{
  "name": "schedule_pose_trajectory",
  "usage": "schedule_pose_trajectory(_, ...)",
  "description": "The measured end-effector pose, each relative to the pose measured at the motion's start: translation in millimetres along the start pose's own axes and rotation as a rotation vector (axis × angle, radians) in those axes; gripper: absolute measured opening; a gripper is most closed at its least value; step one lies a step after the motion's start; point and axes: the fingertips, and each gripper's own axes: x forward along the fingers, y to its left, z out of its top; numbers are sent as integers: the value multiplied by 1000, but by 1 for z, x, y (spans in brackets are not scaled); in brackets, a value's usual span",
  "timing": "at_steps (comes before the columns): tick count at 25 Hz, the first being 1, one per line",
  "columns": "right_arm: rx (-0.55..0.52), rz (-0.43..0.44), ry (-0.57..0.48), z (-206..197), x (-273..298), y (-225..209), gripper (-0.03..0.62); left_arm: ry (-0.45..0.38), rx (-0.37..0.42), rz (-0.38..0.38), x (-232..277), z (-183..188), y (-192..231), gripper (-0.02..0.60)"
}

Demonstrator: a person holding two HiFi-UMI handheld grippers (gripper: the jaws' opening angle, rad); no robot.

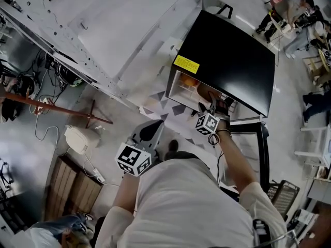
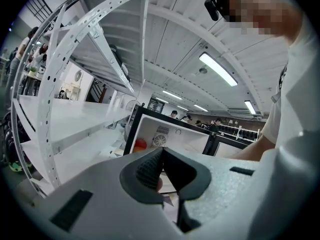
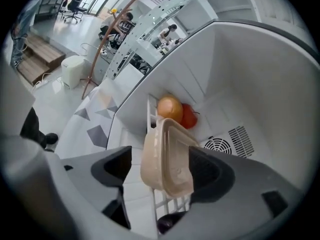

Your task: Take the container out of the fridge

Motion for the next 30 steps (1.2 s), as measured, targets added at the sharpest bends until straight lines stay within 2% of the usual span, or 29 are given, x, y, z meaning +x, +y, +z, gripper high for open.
schedule_pose_trajectory(4,-12,-11,34,-11,14,4,383,-9,-4,8,1,2,1,2)
schedule_pose_trajectory(10,-56,-63,67,-20,25,4,380,-7,-6,20,-2,2,6,2)
schedule_pose_trajectory(11,-63,-76,67,-21,26,3,374,-5,-6,20,-3,2,6,2)
schedule_pose_trajectory(14,-71,-119,57,-21,25,-5,298,-5,-10,21,-5,1,5,2)
schedule_pose_trajectory(30,-23,-145,-3,5,-18,-7,267,-10,2,-24,-24,1,-1,2)
